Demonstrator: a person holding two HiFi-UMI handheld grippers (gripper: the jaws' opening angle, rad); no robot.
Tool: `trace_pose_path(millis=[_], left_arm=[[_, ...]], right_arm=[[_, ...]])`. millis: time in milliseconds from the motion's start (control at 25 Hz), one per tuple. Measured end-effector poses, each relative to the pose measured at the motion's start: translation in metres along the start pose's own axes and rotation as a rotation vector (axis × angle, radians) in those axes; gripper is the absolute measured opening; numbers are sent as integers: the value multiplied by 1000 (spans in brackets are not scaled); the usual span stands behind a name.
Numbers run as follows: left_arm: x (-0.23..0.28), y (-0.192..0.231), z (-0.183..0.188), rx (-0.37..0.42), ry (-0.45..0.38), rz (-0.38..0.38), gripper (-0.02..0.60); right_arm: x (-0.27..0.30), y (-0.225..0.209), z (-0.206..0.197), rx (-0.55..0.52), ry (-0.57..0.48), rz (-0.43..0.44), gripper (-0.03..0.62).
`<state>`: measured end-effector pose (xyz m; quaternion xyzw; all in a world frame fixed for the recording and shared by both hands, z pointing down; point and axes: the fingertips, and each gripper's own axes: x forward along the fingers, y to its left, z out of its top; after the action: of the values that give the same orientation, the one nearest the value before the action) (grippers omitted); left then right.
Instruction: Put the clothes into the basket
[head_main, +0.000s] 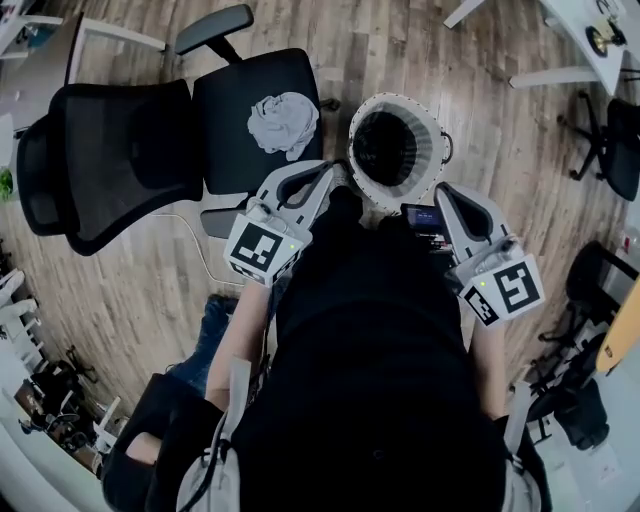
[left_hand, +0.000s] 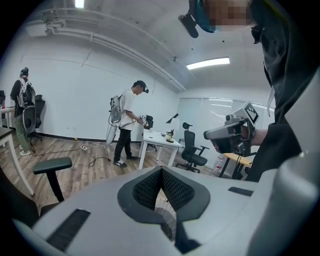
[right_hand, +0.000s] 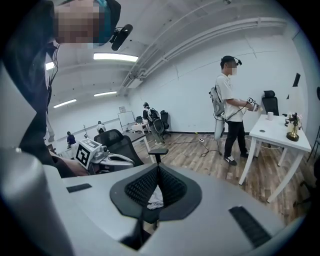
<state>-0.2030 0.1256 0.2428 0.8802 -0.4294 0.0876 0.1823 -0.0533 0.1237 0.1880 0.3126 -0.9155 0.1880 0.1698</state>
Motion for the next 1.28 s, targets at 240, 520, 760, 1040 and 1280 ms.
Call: trace_pose_path(millis=[240, 520, 760, 1040, 1280], left_arm=[[0, 55, -40, -3, 70, 21, 12], [1, 95, -76, -49, 134, 48, 12], [11, 125, -121, -95, 229, 58, 14], [26, 156, -187, -141, 390, 42, 32], [35, 181, -229, -165, 470, 55, 94]], right_arm=[[26, 6, -6, 28, 57, -31, 17], [43, 12, -4, 24, 102, -43, 17], [54, 8, -11, 40, 154, -53, 17], [64, -1, -16, 75, 188, -91, 17], [70, -4, -28, 87, 252, -110, 17]])
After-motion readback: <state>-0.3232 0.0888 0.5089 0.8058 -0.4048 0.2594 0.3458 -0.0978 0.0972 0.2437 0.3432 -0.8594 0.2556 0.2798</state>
